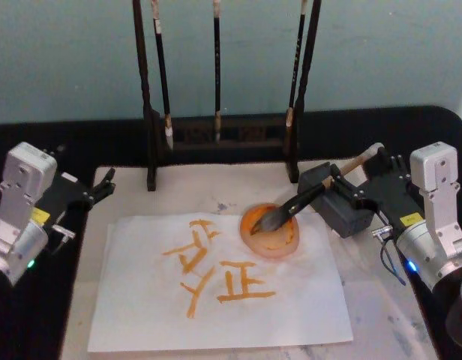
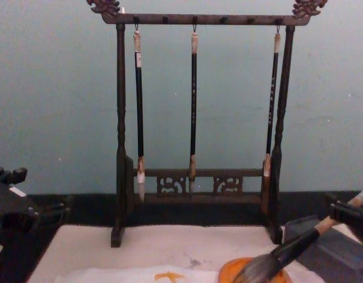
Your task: Pick up the brush from the inkstone, write on the paper, then place the brush back to its original position.
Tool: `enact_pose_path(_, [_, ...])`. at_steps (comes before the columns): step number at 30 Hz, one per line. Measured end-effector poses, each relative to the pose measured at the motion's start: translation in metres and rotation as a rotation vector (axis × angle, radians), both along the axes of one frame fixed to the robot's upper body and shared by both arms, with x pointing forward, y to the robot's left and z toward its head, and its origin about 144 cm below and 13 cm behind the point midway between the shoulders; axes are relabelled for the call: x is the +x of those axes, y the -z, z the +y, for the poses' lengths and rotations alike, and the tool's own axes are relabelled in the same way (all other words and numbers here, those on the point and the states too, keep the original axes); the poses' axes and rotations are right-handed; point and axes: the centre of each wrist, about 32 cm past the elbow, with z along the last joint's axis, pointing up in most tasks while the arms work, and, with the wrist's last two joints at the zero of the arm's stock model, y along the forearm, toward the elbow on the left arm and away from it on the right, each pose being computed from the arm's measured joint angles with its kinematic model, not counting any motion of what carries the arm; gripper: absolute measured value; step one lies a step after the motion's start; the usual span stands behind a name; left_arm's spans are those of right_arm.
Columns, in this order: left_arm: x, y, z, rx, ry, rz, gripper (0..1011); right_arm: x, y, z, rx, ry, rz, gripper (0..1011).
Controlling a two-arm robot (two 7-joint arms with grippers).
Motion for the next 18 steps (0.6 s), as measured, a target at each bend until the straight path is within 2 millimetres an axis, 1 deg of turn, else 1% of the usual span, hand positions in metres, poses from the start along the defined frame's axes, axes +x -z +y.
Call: enact_pose_path(18, [0.0000, 0.0000, 0.0000, 0.000, 0.000, 0.000, 1010, 0.0004, -0.0002, -0.0004, 0.000, 0.002, -0.001, 1000])
